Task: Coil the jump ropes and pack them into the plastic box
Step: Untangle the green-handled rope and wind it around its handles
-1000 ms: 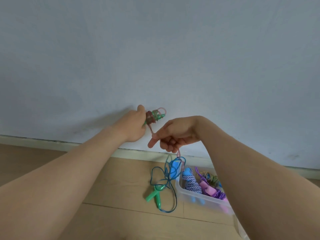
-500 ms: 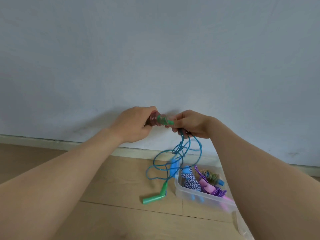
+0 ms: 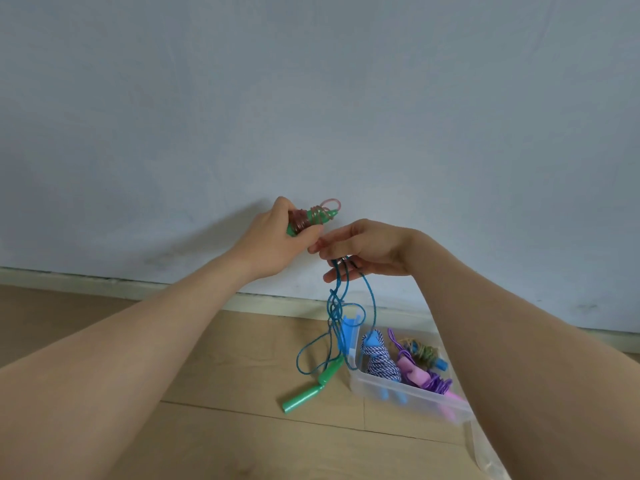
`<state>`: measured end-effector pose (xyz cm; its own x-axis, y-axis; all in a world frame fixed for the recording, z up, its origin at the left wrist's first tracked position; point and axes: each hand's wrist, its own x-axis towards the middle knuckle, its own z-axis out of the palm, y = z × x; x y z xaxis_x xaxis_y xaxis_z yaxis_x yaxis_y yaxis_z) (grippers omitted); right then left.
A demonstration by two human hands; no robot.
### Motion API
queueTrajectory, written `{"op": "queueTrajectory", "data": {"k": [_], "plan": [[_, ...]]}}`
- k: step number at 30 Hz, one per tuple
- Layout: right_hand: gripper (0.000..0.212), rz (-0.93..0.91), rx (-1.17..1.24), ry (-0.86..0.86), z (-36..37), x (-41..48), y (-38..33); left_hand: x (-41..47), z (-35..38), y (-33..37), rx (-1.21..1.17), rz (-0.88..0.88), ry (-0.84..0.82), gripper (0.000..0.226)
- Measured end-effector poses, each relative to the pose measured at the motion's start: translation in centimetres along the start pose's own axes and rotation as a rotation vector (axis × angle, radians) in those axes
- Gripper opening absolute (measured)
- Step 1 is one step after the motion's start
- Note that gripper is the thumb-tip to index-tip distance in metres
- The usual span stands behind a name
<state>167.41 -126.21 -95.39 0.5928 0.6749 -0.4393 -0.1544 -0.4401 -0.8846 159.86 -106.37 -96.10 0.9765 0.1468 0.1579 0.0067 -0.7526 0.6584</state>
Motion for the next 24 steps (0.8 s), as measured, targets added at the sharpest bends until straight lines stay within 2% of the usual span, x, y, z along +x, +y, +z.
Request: {"op": "queueTrajectory", "data": {"k": [3, 7, 10, 14, 18, 24], "plan": [[0.035, -0.001, 0.021, -0.037, -0.1, 0.2, 0.0, 0.4, 0.4, -0.2, -0.105, -0.056, -0.017, 0.049], [0.043, 0.002, 0.085, -0.04, -0.6, 0.0, 0.5, 1.0, 0.6, 0.2, -0.63, -0.202, -0.134, 0.054], [0.038, 0.043, 0.174, -0.055, -0.7, -0.3, 0.9, 0.7, 0.9, 0.8, -0.857, -0.299, -0.125, 0.062], [0.038, 0.074, 0.211, -0.038, -1.2, -0.6, 1.7, 0.6, 1.3, 0.8, -0.944, -0.331, -0.113, 0.063], [0.029, 0.016, 0.104, 0.05, -2.0, -0.7, 2.0, 0.8, 1.0, 0.0, -0.889, -0.309, -0.122, 0.03], [0.024, -0.013, -0.003, 0.123, -2.0, 0.1, 2.3, 0.9, 0.4, -0.9, -0.892, -0.339, -0.157, 0.024]]}}
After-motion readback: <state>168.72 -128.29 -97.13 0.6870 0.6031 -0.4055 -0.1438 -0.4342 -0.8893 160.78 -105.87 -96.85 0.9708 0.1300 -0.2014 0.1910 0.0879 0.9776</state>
